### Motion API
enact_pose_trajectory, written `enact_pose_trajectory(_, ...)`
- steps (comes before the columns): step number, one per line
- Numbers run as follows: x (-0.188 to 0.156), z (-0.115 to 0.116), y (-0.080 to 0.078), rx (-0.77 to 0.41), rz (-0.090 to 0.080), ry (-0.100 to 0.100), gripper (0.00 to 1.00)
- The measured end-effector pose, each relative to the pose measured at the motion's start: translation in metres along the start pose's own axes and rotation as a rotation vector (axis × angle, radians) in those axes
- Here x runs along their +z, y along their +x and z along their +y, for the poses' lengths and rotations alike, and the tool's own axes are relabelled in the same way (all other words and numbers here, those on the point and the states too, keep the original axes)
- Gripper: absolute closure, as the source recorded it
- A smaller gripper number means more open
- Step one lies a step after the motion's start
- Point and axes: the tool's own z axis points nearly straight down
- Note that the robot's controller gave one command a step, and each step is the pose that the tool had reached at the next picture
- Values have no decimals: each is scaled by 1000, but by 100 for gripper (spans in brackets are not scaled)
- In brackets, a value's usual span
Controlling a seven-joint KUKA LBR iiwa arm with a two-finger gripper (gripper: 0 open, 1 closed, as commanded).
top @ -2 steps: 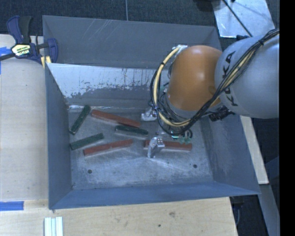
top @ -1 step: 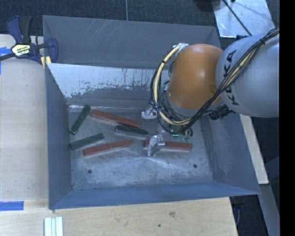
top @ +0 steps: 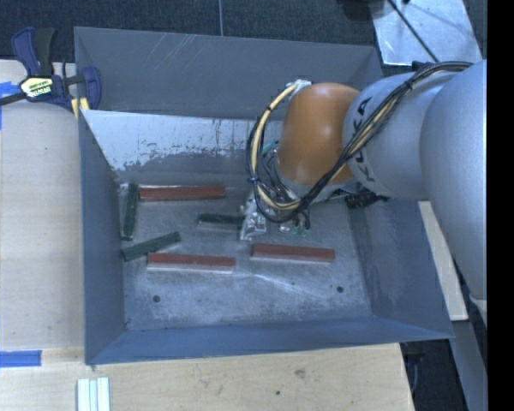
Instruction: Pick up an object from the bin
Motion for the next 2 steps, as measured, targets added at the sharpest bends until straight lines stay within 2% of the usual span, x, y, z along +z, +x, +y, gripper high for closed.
enact_pose_trajectory(1, 0, 0, 0, 0, 0, 0, 100)
enact_pose_trajectory(2, -193, 6, -16, -14, 23, 4, 100)
